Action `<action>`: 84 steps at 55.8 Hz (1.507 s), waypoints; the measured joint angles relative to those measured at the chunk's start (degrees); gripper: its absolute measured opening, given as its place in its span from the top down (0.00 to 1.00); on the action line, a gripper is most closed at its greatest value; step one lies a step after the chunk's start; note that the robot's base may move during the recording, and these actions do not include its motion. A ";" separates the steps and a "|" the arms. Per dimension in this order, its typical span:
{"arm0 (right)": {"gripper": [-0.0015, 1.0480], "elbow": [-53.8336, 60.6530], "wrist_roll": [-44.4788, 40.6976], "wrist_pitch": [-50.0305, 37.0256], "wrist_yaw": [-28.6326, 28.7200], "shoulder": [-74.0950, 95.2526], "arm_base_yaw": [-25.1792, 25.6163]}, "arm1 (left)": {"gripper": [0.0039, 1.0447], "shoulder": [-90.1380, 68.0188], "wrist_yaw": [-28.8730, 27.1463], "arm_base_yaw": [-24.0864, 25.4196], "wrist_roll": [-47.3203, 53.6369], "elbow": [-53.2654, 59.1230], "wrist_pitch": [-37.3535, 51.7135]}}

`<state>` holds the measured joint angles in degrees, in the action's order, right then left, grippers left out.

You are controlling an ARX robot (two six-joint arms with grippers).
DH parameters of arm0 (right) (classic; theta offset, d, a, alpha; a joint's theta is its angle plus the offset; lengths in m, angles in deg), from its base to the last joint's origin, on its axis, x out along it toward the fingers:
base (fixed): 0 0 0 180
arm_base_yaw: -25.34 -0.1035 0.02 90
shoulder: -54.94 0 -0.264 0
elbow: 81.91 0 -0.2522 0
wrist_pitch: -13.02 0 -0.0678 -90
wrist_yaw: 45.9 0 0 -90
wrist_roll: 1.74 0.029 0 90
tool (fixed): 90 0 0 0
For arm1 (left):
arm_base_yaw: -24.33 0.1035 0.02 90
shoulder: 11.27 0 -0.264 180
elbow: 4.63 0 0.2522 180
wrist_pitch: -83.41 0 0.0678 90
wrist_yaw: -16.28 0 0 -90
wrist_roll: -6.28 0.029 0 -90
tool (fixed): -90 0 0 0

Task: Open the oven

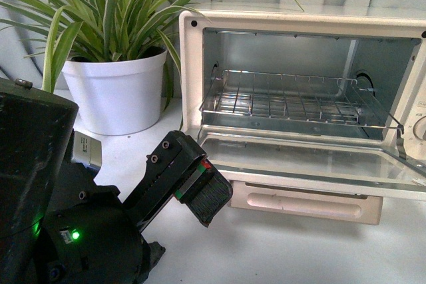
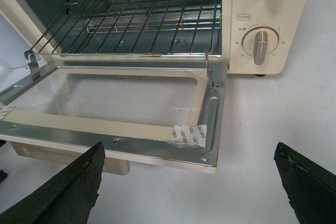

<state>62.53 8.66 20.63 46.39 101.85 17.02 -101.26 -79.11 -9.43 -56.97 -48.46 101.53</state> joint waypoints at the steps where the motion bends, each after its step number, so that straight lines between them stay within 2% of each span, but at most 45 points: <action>1: 0.09 0.02 0.02 0.00 0.00 -0.02 0.02 | 0.06 0.15 -0.02 0.00 0.02 0.15 -0.07; 18: 0.09 0.57 0.24 0.00 0.24 -0.11 0.04 | 0.06 1.20 -0.33 0.04 1.79 0.76 -1.27; 28: 0.09 0.59 0.39 0.00 0.28 -0.09 0.04 | 0.06 1.01 -0.68 -0.42 6.27 -0.33 -3.43; 49: 0.09 0.61 0.39 0.00 0.57 -0.17 0.37 | 0.06 -0.11 -5.79 -1.99 19.98 -2.38 -6.99; 65: 0.09 0.76 0.44 0.00 0.68 -0.22 0.42 | 0.06 -1.31 -14.08 -2.62 33.79 -2.49 -8.20; 84: 0.09 0.79 0.46 0.33 1.18 -0.57 0.68 | 0.06 -1.18 -15.47 -3.78 40.87 -2.38 -8.61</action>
<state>63.32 9.11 20.96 47.57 101.28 17.70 -102.44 -94.59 -13.21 -16.09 -50.84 92.92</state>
